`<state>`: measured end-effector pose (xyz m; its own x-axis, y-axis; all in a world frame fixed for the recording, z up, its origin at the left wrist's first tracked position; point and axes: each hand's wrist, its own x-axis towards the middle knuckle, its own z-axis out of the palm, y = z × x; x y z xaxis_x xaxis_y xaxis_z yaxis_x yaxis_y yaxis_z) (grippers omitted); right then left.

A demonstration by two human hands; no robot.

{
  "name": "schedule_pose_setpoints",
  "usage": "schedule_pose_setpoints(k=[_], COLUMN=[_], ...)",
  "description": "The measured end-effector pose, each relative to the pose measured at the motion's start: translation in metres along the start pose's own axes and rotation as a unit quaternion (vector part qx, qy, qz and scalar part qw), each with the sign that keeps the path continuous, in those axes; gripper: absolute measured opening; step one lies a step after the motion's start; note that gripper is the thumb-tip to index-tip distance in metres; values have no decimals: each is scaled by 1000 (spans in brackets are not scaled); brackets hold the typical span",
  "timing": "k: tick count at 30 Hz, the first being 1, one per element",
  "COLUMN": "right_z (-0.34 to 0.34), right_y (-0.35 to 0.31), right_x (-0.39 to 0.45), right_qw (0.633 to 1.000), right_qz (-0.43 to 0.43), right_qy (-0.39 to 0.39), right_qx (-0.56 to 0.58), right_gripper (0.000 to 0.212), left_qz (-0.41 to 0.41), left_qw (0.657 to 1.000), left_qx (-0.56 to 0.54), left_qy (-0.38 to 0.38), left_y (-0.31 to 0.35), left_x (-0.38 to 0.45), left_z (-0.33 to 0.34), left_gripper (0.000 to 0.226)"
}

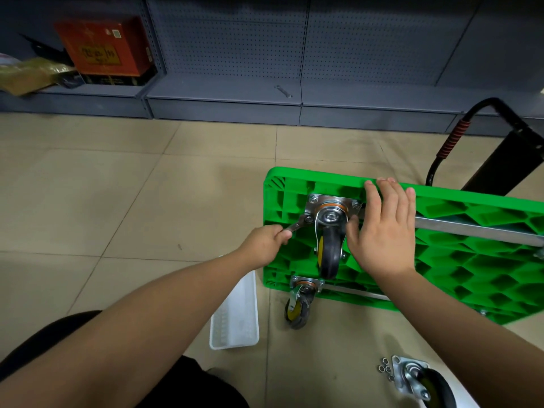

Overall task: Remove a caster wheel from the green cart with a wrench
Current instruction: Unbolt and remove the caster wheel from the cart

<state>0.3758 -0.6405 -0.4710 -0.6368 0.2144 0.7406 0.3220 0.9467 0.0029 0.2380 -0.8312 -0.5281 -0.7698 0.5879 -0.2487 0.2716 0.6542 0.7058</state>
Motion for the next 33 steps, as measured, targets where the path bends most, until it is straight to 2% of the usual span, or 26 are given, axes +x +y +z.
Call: schedule_pose_setpoints(k=[5,9,11,15,16,18,21,23,26,27,30,33], right_z=[0,-2,-2,-2,-1,-2,-2,-1,-1,-1,-1,-1], right_y=[1,0,0,0,0,1,1,1,0,0,1,1], right_x=[0,0,0,0,0,0,0,0,0,0,0,0], right_qw=[1000,1000,1000,1000,1000,1000,1000,1000,1000,1000,1000,1000], right_qz=[-1,-1,-1,-4,-4,-5,-7,-7,-6,-7,-8,-9], right_qy=[-2,1,2,-1,-1,-1,2,4,7,6,7,8], right_qx=[1,2,2,0,-1,-2,-2,-3,-5,-6,-6,-6], right_gripper=[58,58,58,58,58,58,58,57,57,57,57,57], left_qz=[-13,6,35,102,109,116,128,129,65,49,35,36], left_qw=[999,984,956,859,845,838,861,890,969,986,999,996], left_qx=[37,178,285,486,507,516,470,413,218,138,-18,-83], left_qy=[16,30,54,122,129,136,148,144,100,82,37,12], left_y=[7,22,35,63,67,70,59,45,22,15,8,10], left_x=[-8,-19,-23,-32,-33,-35,-34,-34,-34,-32,-33,-35], left_z=[-16,-35,-51,-64,-62,-60,-67,-69,-57,-50,-28,-9], left_gripper=[40,39,36,30,28,23,18,17,24,23,23,24])
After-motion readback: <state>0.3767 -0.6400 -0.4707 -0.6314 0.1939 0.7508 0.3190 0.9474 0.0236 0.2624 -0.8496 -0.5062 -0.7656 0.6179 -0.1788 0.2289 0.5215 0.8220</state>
